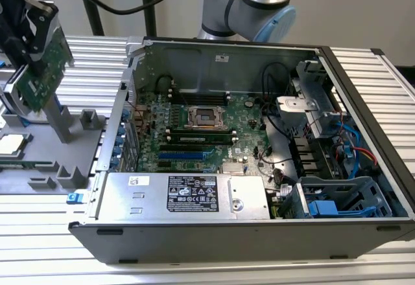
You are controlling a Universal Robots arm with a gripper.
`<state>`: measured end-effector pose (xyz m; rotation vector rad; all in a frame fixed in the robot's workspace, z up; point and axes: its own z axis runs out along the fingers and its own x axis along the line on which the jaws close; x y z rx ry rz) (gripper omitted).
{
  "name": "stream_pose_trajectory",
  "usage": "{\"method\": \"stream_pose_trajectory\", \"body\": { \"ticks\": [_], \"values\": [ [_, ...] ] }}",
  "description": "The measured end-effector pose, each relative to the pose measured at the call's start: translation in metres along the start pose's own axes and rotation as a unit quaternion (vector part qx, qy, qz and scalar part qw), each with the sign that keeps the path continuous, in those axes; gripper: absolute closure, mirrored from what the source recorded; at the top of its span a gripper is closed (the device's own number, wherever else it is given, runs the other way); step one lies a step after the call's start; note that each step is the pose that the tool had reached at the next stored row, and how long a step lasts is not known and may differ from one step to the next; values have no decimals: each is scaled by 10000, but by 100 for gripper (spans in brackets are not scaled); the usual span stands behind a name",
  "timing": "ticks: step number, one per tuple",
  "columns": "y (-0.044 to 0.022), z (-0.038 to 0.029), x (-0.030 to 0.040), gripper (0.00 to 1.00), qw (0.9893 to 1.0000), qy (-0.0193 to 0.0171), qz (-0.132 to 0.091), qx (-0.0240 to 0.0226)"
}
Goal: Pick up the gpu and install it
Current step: 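Pick up the gpu and move the gpu toward the slot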
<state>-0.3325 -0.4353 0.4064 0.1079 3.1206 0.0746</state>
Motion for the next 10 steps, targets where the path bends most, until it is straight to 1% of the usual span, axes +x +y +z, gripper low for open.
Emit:
{"method": "stream_pose_trajectory", "body": {
  "ticks": [10],
  "values": [
    [2,-48,-1,100,10000,0,0,0]
  ]
}}
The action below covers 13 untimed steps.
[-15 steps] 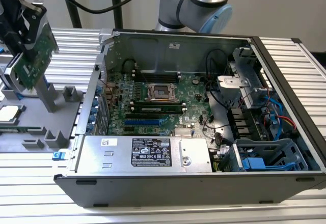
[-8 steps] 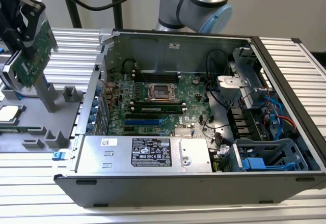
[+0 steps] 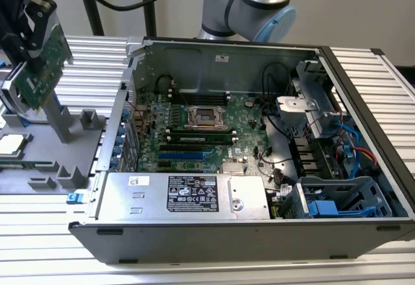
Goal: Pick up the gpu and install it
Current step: 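Pick up the gpu and move the gpu toward the slot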
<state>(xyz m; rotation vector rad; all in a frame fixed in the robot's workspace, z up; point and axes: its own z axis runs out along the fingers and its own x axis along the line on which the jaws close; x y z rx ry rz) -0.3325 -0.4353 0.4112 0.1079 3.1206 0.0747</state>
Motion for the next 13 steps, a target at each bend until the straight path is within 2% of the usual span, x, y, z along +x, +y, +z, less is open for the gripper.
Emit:
{"method": "stream_pose_trajectory", "body": {
  "ticks": [3,5,10,13],
  "values": [
    [1,-17,0,100,10000,0,0,0],
    [1,-30,-1,100,10000,2,0,-16],
    [3,-60,-1,100,9999,9,3,-119],
    [4,-84,-1,100,9999,11,3,-154]
  ]
}}
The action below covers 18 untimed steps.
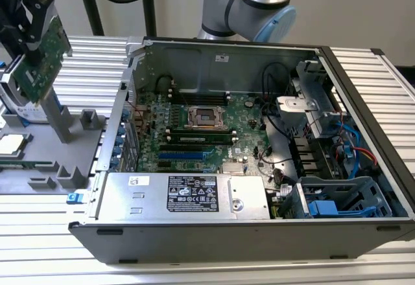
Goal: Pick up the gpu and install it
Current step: 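Pick up the gpu and move the gpu toward the slot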
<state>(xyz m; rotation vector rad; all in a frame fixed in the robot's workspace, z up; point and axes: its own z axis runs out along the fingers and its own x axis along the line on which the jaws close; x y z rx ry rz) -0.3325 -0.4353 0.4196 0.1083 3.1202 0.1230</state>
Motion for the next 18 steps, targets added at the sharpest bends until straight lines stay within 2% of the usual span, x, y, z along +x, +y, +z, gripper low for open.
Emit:
{"method": "stream_pose_trajectory", "body": {
  "ticks": [4,18],
  "values": [
    [2,-21,0,100,10000,1,1,-26],
    [2,-10,-8,100,10000,2,1,-25]
  ]
}}
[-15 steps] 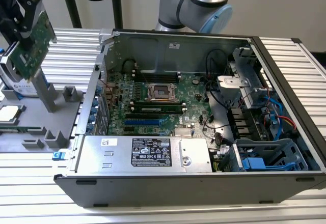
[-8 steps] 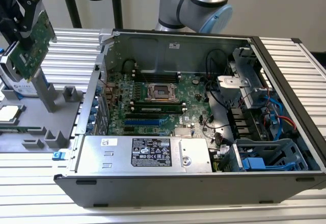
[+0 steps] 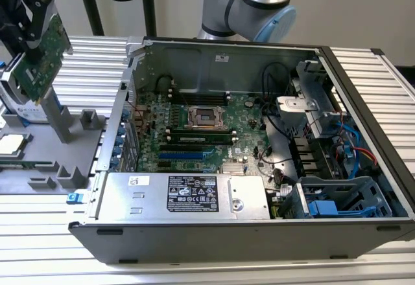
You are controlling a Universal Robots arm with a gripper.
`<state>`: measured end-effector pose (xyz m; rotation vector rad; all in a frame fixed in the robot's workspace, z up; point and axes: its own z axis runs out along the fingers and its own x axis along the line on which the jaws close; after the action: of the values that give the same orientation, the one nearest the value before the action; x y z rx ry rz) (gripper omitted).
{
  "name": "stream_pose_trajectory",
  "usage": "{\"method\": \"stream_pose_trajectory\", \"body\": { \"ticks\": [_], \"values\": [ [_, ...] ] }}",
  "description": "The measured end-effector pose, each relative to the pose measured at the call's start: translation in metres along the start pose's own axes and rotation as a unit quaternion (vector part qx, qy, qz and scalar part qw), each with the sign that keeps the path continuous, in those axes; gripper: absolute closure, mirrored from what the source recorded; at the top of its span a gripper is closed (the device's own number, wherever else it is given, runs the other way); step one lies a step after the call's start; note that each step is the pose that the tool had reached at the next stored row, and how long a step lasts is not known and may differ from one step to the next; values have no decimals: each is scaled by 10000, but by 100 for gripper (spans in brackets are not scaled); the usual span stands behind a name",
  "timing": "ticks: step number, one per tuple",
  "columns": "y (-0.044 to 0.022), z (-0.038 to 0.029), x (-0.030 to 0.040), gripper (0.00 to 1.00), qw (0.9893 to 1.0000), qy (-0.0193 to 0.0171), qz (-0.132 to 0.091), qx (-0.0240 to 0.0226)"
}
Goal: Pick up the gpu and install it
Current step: 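Pick up the gpu and move the gpu toward the slot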
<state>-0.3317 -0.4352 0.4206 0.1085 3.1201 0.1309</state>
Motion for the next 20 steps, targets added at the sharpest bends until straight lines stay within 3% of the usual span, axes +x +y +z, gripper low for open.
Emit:
{"method": "stream_pose_trajectory", "body": {
  "ticks": [3,9,14,20],
  "values": [
    [-3,25,-10,100,10000,-1,-1,-3],
    [0,65,-88,100,10000,3,2,-57],
    [5,75,-158,100,10000,4,2,-58],
    [5,75,-164,100,10000,4,2,-58]
  ]
}}
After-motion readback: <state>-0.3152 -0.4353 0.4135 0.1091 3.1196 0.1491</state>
